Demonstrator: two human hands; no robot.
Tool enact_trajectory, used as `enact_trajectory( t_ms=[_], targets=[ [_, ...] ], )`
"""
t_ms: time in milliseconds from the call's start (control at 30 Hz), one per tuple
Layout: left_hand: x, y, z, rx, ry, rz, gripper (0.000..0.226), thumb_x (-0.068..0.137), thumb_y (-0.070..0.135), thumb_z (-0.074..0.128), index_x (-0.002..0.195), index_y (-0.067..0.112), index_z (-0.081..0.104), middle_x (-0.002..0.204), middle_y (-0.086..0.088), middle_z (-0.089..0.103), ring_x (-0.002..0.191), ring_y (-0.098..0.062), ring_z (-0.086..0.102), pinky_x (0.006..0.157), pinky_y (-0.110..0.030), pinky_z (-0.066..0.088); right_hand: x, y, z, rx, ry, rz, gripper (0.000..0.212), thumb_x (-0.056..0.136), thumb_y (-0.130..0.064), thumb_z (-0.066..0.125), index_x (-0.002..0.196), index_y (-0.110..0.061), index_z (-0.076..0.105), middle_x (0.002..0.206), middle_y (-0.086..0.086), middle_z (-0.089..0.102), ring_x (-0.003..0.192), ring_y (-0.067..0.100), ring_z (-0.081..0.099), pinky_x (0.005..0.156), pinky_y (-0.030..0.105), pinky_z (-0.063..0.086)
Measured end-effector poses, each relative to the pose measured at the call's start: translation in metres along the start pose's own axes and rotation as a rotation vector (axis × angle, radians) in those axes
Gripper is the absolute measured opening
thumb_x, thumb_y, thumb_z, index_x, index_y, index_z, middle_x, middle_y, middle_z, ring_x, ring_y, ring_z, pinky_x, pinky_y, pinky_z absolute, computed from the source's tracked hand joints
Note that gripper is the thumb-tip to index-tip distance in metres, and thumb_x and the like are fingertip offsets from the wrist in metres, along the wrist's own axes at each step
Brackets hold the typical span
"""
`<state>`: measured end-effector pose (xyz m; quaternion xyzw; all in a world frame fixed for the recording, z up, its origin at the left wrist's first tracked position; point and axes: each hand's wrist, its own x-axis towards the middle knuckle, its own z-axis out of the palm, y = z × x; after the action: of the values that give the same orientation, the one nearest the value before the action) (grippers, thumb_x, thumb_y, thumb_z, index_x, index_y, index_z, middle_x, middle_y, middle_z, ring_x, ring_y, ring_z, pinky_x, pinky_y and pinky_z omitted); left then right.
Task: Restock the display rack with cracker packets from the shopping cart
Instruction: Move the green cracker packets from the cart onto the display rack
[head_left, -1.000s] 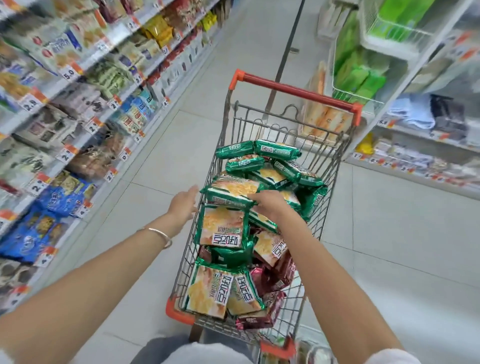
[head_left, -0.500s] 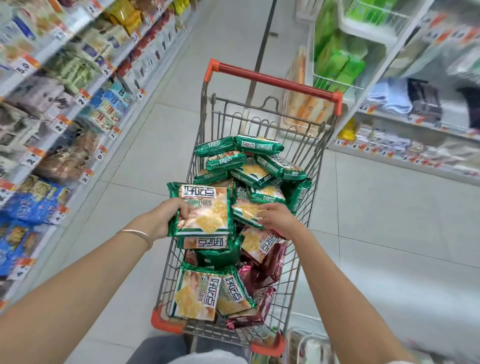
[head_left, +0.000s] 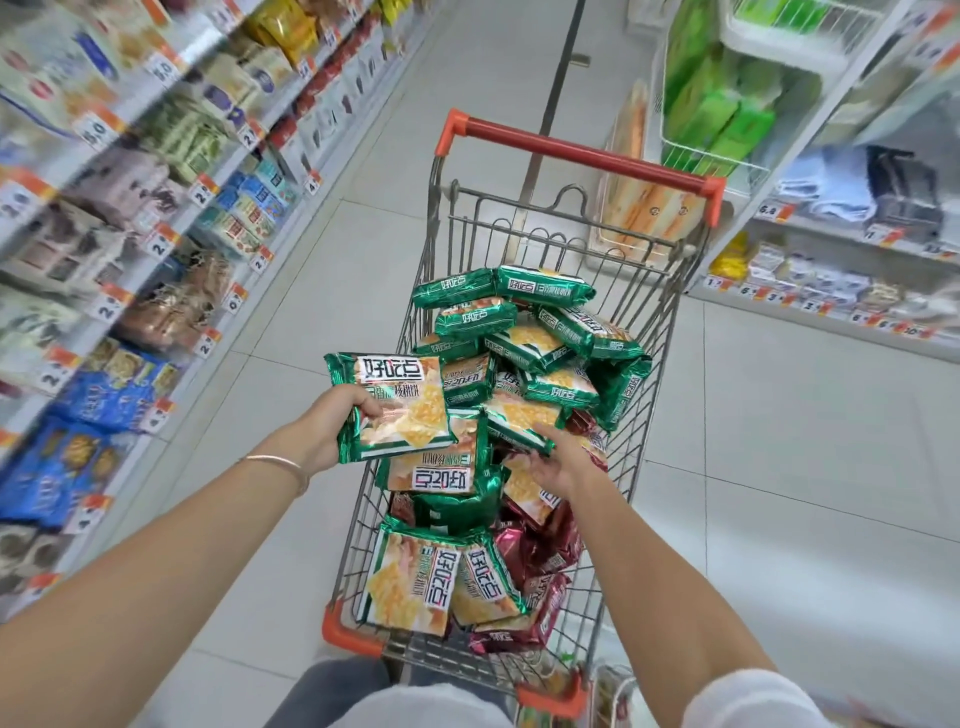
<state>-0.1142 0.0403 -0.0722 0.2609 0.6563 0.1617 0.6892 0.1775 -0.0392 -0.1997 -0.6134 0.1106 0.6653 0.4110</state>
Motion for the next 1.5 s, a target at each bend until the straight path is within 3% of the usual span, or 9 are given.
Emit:
enact_trajectory(
  t_ms=[200, 467, 633, 767, 867, 967, 1200, 1367, 1500],
  targets=[
    [0.006, 0.001, -0.002, 0.076, -0.009, 0.062, 0.084, 0.048, 0.013, 0.059, 0.129, -0.009, 0.056, 0.108, -0.016, 0.073, 0.070, -0.027, 0.064, 0.058, -0.033, 0.056, -0.043, -0.011, -0.047, -0.197, -0.280, 0.033, 0.076, 0.075, -0.028, 0.083, 0.140, -0.017, 0.044, 0.121, 0.014, 0.062, 0.055, 0.012, 0.043, 0.051, 0.023, 0.041],
    [-0.023, 0.002, 0.032, 0.122, -0.149, 0.055, 0.003, 0.081, 0.003, 0.052, 0.085, 0.004, 0.052, 0.079, -0.010, 0.062, 0.069, -0.024, 0.058, 0.064, -0.036, 0.050, -0.098, -0.004, -0.051, -0.131, -0.498, -0.055, 0.074, 0.065, -0.009, 0.081, 0.130, -0.010, 0.047, 0.118, 0.021, 0.061, 0.107, 0.037, 0.062, 0.090, 0.048, 0.053],
    [-0.050, 0.000, 0.060, 0.247, -0.299, 0.101, 0.033, 0.068, 0.020, 0.058, 0.099, 0.013, 0.048, 0.122, -0.019, 0.053, 0.109, -0.033, 0.055, 0.107, -0.051, 0.040, -0.115, -0.002, -0.014, -0.304, -0.486, -0.166, 0.074, 0.073, -0.008, 0.065, 0.143, -0.003, 0.042, 0.133, 0.021, 0.054, 0.129, 0.042, 0.052, 0.100, 0.067, 0.044],
    [-0.062, 0.003, 0.068, 0.257, -0.473, 0.093, 0.089, 0.088, 0.068, 0.047, 0.159, 0.025, 0.015, 0.163, -0.013, 0.020, 0.150, -0.036, 0.022, 0.118, -0.056, 0.024, -0.139, 0.008, -0.005, -0.383, -0.416, -0.229, 0.047, 0.080, -0.008, 0.061, 0.125, -0.006, 0.049, 0.135, 0.013, 0.049, 0.130, 0.037, 0.049, 0.103, 0.068, 0.041],
    [-0.069, -0.001, 0.064, 0.436, -0.534, 0.088, 0.070, 0.081, 0.051, 0.071, 0.134, 0.011, 0.051, 0.124, -0.019, 0.067, 0.110, -0.031, 0.066, 0.104, -0.048, 0.048, -0.157, 0.023, -0.002, -0.339, -0.380, -0.235, 0.038, 0.091, -0.034, 0.059, 0.122, -0.012, 0.057, 0.130, 0.011, 0.060, 0.129, 0.036, 0.052, 0.108, 0.061, 0.039],
    [-0.077, -0.007, 0.057, 0.577, -0.587, 0.154, 0.069, 0.071, 0.031, 0.082, 0.127, 0.000, 0.056, 0.104, -0.016, 0.075, 0.091, -0.028, 0.071, 0.093, -0.041, 0.057, -0.176, 0.045, 0.003, -0.266, -0.344, -0.238, 0.063, 0.089, -0.062, 0.048, 0.131, -0.015, 0.059, 0.128, 0.012, 0.065, 0.124, 0.029, 0.058, 0.101, 0.046, 0.046],
    [-0.022, -0.044, 0.068, 0.829, -0.740, 0.223, 0.084, 0.043, 0.046, 0.086, 0.124, 0.041, 0.065, 0.158, -0.010, 0.034, 0.145, -0.038, 0.031, 0.118, -0.065, 0.021, -0.237, 0.117, -0.006, -0.129, -0.131, -0.432, 0.065, 0.087, -0.051, 0.064, 0.135, -0.008, 0.053, 0.124, 0.012, 0.067, 0.109, 0.027, 0.065, 0.104, 0.044, 0.047],
    [-0.190, -0.074, 0.079, 0.995, -0.891, 0.340, 0.049, 0.067, 0.036, 0.074, 0.111, 0.016, 0.065, 0.140, -0.011, 0.048, 0.120, -0.027, 0.049, 0.102, -0.038, 0.049, -0.310, 0.191, -0.044, 0.042, 0.112, -0.613, 0.079, 0.078, -0.053, 0.073, 0.137, -0.004, 0.053, 0.121, 0.013, 0.066, 0.108, 0.028, 0.062, 0.114, 0.053, 0.037],
    [-0.255, -0.133, 0.114, 1.083, -1.063, 0.379, 0.065, 0.069, 0.064, 0.078, 0.114, 0.018, 0.073, 0.127, -0.016, 0.067, 0.111, -0.026, 0.063, 0.102, -0.045, 0.048, -0.386, 0.265, -0.085, 0.240, 0.322, -0.731, 0.052, 0.089, -0.045, 0.068, 0.123, -0.007, 0.063, 0.122, 0.013, 0.069, 0.112, 0.032, 0.064, 0.111, 0.050, 0.042]
  ],
)
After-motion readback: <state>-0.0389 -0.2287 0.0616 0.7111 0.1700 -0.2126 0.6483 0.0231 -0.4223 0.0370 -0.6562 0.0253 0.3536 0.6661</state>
